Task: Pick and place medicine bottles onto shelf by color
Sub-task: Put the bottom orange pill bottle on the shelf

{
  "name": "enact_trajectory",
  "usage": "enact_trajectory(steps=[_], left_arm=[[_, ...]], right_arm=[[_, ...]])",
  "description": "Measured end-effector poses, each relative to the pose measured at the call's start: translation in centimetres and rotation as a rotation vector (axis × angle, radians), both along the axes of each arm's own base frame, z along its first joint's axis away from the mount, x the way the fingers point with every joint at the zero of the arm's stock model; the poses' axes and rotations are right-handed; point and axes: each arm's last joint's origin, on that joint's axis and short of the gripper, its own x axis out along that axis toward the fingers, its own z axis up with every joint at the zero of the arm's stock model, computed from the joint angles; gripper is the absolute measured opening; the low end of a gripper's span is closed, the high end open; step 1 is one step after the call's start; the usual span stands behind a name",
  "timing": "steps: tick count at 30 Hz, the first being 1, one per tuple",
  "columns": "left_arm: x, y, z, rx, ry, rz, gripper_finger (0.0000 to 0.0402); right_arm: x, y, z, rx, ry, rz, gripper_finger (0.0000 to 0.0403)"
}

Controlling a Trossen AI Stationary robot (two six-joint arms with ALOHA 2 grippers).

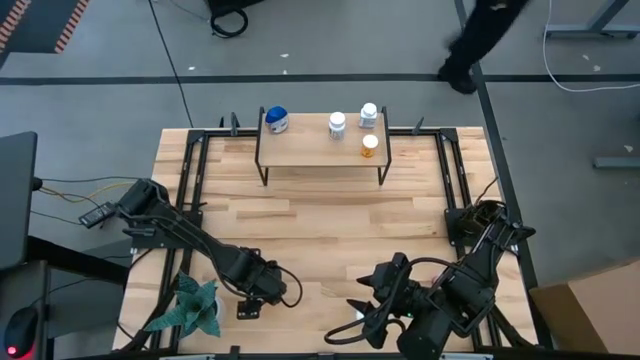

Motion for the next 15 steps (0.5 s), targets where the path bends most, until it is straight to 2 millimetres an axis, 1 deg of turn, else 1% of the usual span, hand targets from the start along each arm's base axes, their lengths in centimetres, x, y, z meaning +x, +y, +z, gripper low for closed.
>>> enact_trajectory(steps=[15], left_arm=[[0.6,-0.3,-1.2,0.031,-0.011,-0.034,0.0364]], right_arm=[[0.2,-0.2,0.0,-0.011,0.003,0.002,0.0245]])
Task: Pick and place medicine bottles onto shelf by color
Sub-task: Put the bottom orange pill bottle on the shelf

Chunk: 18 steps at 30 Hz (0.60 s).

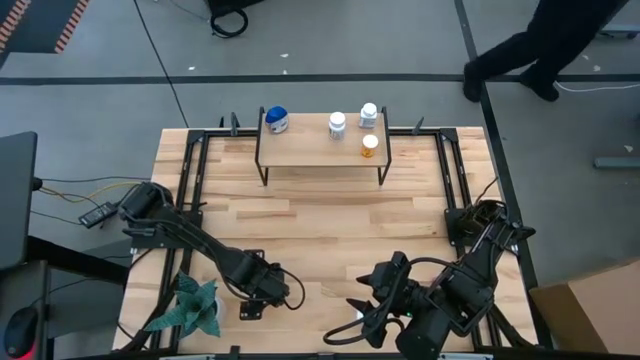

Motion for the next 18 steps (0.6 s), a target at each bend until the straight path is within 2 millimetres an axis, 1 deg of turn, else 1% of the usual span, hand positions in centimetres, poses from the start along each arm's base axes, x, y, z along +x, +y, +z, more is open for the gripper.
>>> enact_trajectory(steps=[18], left_arm=[[-0.4,-0.5,-1.3,0.039,0.071,-0.048,0.0364]], right_arm=[[0.2,-0.2,0.0,-0.008,0.002,0.000,0.0245]])
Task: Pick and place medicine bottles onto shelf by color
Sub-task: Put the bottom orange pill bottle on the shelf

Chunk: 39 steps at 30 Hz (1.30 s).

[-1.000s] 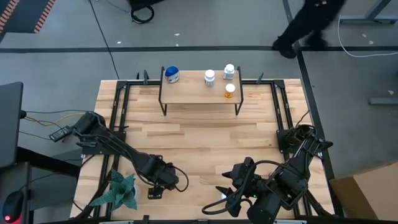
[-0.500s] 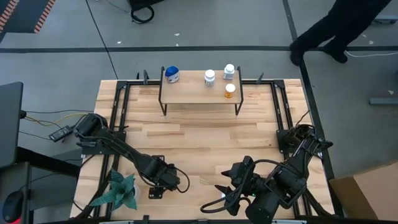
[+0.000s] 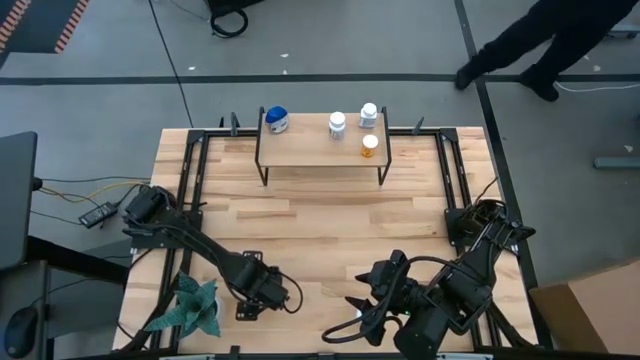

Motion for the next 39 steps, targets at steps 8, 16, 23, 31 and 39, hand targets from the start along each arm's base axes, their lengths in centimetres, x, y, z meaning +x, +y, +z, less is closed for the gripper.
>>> enact_trajectory(steps=[8,16,23,31,39], left_arm=[[-0.03,-0.20,-0.44,0.009,0.017,0.003,0.0363],[-0.08,-0.40,-0.62,0.007,0.024,0.000,0.0339],[-0.06,-0.39,-0.62,0.006,0.023,0.002,0.0306],[-0.05,-0.40,-0.61,0.005,0.022,0.004,0.0281],[-0.04,-0.37,-0.60,0.007,0.027,0.056,0.0256]], right_arm=[[0.01,0.00,0.00,-0.002,0.000,0.002,0.0245],[0.00,0.00,0.00,0.000,0.002,0.004,0.0245],[0.13,-0.14,0.01,-0.001,0.002,0.000,0.0245],[0.12,-0.13,0.01,-0.003,0.003,0.001,0.0245],[0.12,-0.13,0.00,-0.002,0.003,0.001,0.0245]])
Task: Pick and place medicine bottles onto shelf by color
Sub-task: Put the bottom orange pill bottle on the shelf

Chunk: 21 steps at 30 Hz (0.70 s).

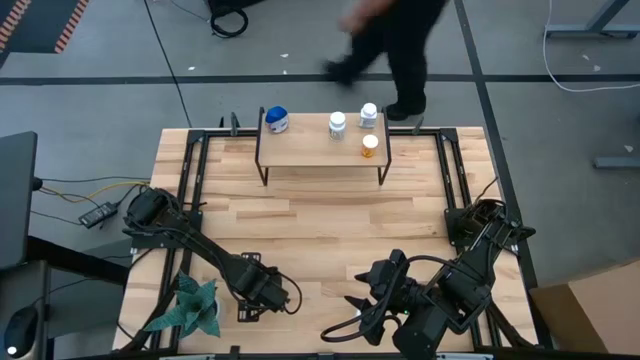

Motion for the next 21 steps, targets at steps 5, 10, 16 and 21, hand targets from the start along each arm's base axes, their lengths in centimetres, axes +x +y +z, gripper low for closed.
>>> enact_trajectory(steps=[5,10,16,21], left_arm=[[0.4,-0.1,0.5,-0.023,-0.007,0.008,0.0235],[1.8,0.6,1.9,-0.048,-0.047,0.049,0.0214],[3.7,2.4,3.9,-0.064,-0.083,0.104,0.0226],[4.7,4.7,6.3,-0.037,-0.068,0.105,0.0228]], right_arm=[[0.0,0.0,0.0,-0.002,0.000,0.001,0.0245],[0.0,0.0,0.0,-0.008,0.001,0.005,0.0245],[0.0,0.0,0.0,0.003,0.001,-0.001,0.0245],[-0.1,0.1,0.0,0.019,0.014,0.011,0.0245]])
